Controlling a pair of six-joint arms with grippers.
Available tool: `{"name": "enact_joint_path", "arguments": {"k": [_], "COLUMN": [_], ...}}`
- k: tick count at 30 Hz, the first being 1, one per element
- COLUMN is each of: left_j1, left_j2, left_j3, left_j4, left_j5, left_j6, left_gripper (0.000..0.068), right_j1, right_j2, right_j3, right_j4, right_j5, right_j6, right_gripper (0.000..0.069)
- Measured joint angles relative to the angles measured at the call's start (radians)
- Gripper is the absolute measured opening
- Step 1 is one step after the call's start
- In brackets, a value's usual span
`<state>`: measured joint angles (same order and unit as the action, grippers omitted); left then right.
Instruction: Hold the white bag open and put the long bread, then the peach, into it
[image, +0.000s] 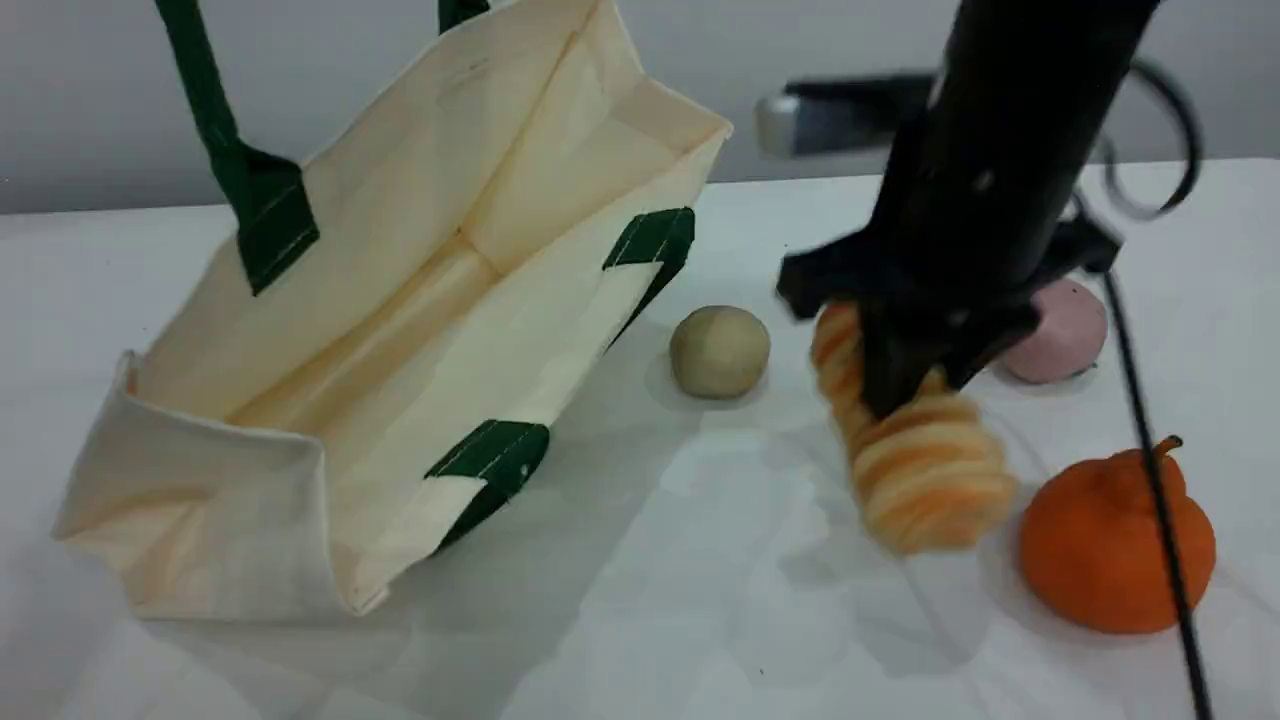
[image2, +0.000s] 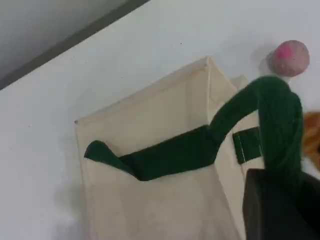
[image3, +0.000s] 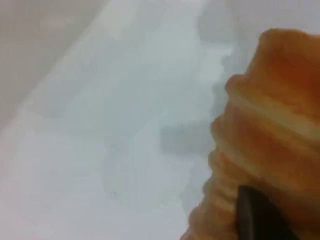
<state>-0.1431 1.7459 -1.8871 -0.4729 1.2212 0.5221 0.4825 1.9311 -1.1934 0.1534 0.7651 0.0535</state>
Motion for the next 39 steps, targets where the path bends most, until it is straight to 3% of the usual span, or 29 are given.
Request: {"name": "enact_joint_path", "arguments": {"k": [4, 15, 23, 31, 39], "left_j1": [0.0, 0.0, 0.0, 0.0, 0.0], "left_j2": [0.0, 0.0, 0.0, 0.0, 0.0], "left_j3": [0.0, 0.0, 0.0, 0.0, 0.0], "left_j4": [0.0, 0.0, 0.0, -0.006, -0.091], "left_j5": [0.0, 0.0, 0.0, 0.0, 0.0], "left_j6": [0.0, 0.0, 0.0, -0.004, 0.007], "left_gripper": [0.0102, 0.0102, 0.0102, 0.0102, 0.0102], "right_j1": [0.008, 0.008, 0.013, 0.099, 0.117], "right_j2": [-0.095, -0.309, -0.304, -0.254, -0.104], "right_j3": [0.0, 0.0, 0.0, 0.0, -0.001], "right_j4": [0.017, 0.356, 0.652, 0.764, 0.951], "right_j5": [0.002, 0.06, 0.073, -0.054, -0.13], "right_j6": [-0.004, -0.161, -0.224, -0.261, -0.421], "right_gripper": [0.0127, 0.0117, 0.0117, 0.0116, 0.0113]}}
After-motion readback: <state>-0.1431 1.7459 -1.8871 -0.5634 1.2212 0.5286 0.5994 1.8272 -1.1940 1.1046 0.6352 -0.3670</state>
